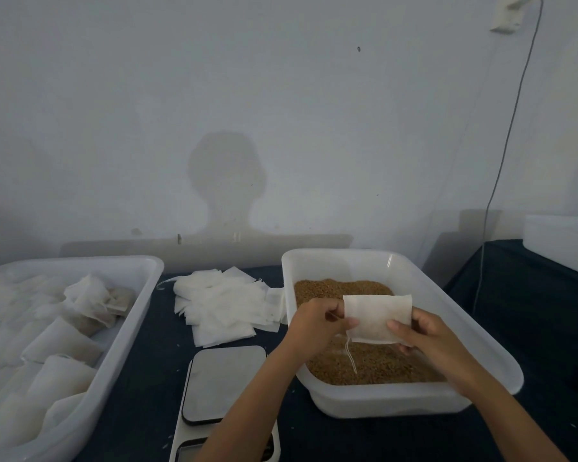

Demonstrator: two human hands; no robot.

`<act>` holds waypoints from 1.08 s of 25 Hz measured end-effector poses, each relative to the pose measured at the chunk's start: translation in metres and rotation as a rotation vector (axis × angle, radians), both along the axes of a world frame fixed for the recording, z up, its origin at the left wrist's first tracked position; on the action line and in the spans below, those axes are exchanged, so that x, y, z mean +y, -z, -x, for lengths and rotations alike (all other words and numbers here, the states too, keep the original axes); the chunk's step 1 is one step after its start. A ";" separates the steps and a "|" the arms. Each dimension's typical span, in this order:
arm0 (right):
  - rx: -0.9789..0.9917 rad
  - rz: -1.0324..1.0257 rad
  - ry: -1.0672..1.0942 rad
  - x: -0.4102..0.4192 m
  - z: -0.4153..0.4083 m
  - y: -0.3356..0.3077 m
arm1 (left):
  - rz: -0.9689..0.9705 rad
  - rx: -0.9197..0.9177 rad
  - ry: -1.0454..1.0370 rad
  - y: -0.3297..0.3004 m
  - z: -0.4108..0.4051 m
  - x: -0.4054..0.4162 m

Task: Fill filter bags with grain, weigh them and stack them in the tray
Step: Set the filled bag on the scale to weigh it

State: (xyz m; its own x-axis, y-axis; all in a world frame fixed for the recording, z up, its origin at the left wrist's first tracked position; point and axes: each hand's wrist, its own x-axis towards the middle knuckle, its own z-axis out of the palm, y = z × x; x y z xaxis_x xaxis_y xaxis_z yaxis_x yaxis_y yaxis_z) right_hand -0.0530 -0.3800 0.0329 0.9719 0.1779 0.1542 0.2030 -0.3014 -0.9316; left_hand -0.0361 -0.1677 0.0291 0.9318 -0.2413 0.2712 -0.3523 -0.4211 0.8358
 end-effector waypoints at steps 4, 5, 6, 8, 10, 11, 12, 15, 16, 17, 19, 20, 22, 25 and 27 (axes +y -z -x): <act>0.073 -0.036 -0.022 -0.002 -0.004 0.004 | 0.030 -0.054 0.030 -0.002 -0.001 0.000; 0.100 -0.035 -0.039 -0.003 -0.004 0.004 | 0.028 -0.079 0.044 -0.005 -0.002 0.000; 0.121 -0.032 -0.056 -0.003 -0.005 0.004 | 0.021 -0.106 0.053 -0.007 -0.003 0.000; 0.137 -0.041 -0.067 -0.003 -0.004 0.003 | 0.014 -0.157 0.062 -0.014 -0.006 -0.002; 0.139 -0.046 -0.070 -0.003 -0.002 0.000 | 0.006 -0.197 0.077 -0.022 -0.009 -0.003; 0.144 -0.030 -0.083 -0.003 -0.002 -0.001 | -0.002 -0.208 0.093 -0.027 -0.009 -0.004; 0.153 -0.008 -0.104 -0.001 -0.002 -0.002 | -0.025 -0.217 0.106 -0.032 -0.010 -0.005; 0.161 0.023 -0.177 0.011 -0.003 -0.007 | -0.211 -0.342 0.117 -0.045 -0.013 -0.008; 0.147 0.020 -0.185 0.016 -0.004 -0.009 | -0.287 -0.408 0.124 -0.048 -0.014 -0.009; 0.133 -0.001 -0.188 0.020 -0.004 -0.010 | -0.350 -0.463 0.133 -0.050 -0.015 -0.009; 0.129 -0.090 -0.191 0.027 -0.007 -0.012 | -0.415 -0.522 0.153 -0.054 -0.013 -0.007; 0.140 -0.141 -0.187 0.028 -0.009 -0.011 | -0.422 -0.538 0.168 -0.056 -0.012 -0.006; 0.177 -0.242 -0.179 0.029 -0.011 -0.010 | -0.415 -0.551 0.208 -0.059 -0.009 -0.002; 0.205 -0.314 -0.148 0.033 -0.010 -0.006 | -0.423 -0.541 0.262 -0.061 -0.008 0.005; 0.151 -0.262 -0.086 0.040 -0.008 -0.007 | -0.441 -0.537 0.241 -0.062 -0.004 0.014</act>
